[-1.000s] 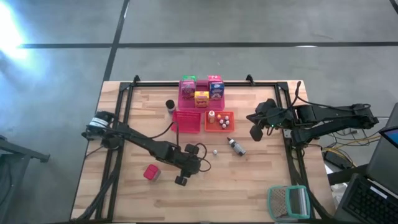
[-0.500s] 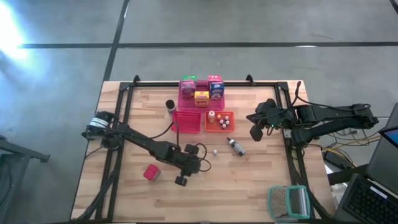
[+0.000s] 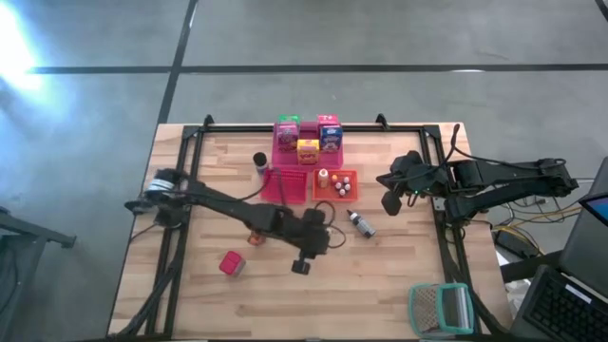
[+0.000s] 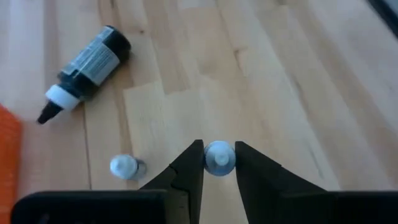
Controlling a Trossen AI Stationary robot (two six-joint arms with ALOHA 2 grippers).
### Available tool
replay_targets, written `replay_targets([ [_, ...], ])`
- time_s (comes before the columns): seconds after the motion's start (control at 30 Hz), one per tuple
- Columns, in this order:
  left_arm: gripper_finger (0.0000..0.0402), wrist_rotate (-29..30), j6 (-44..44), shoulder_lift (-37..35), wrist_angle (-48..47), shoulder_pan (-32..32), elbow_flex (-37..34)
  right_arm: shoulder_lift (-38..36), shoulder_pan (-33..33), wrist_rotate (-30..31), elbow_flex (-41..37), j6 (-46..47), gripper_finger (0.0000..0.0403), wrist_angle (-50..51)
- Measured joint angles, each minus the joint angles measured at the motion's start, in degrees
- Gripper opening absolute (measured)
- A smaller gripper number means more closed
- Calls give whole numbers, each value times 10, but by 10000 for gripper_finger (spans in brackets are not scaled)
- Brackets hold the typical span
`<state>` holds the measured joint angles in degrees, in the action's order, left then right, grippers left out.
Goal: Pick & Place Kitchen Items
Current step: Move the small red food coloring bottle to the middle right of the table
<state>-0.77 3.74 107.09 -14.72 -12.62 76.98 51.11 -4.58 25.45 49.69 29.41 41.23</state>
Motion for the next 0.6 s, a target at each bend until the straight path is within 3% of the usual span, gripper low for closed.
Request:
replay_targets([
  [0.23, 87, -11, 22, 86, -79, 2, 114, 0, 0, 0, 0, 2, 8, 0],
  [0.4, 87, -10, 23, 131, -88, 0, 128, 0, 0, 0, 0, 2, 8, 1],
  [0.6, 87, -9, 23, 135, -79, 0, 116, 0, 0, 0, 0, 0, 8, 2],
])
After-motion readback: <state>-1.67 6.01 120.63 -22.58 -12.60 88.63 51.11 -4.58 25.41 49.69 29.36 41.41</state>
